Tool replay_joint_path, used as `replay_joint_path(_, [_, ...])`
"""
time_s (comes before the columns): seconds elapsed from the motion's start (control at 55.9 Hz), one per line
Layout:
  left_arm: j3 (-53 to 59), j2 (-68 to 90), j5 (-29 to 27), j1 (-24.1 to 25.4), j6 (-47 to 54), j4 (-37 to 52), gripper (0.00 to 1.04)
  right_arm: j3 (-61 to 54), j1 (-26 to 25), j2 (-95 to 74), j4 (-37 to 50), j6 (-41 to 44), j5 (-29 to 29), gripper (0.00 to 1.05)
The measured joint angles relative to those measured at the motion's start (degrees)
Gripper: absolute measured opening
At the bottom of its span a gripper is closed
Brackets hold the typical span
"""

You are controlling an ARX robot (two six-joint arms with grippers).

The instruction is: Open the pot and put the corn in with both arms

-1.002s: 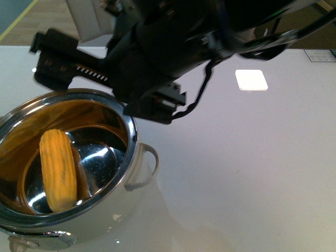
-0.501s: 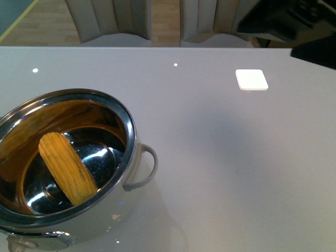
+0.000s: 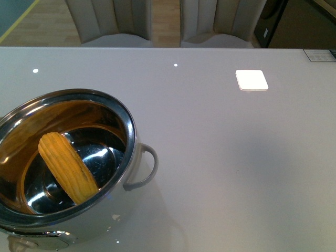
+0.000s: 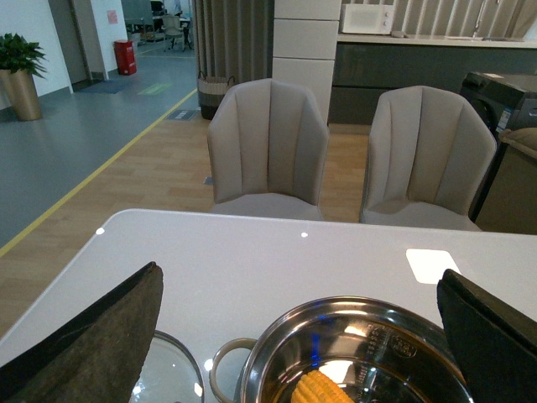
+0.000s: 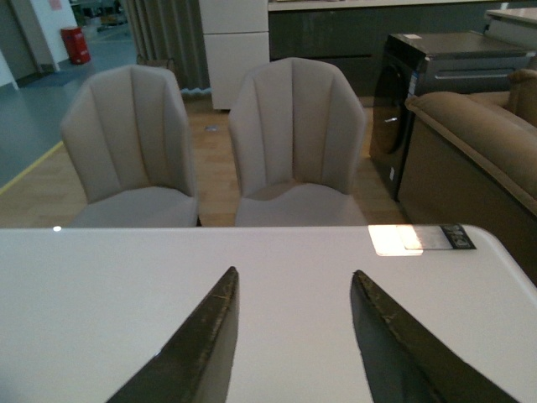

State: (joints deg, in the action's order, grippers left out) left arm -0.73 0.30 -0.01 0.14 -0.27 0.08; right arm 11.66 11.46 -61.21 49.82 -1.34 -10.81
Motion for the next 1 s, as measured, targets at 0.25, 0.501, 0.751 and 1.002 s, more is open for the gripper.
replay_joint_path(0.25, [0.00, 0.02, -0.02, 0.00, 0.00, -0.02, 0.98, -5.40, -3.87, 8.96, -4.55, 0.94, 3.69, 0.02])
replay_joint_path(0.501, [0.00, 0.00, 0.00, 0.00, 0.00, -0.02, 0.98, -10.08, -9.35, 16.33, -6.84, 1.11, 10.21, 0.02])
replay_joint_path(0.751, [0.00, 0.02, -0.02, 0.00, 0.00, -0.02, 0.98, -10.64, -11.28, 45.99, -34.56, 1.14, 10.78, 0.02])
replay_joint_path(1.002, [0.00, 0.02, -0.02, 0.00, 0.00, -0.02, 0.98, -10.64, -11.28, 50.58, -39.12, 1.14, 10.80, 0.02])
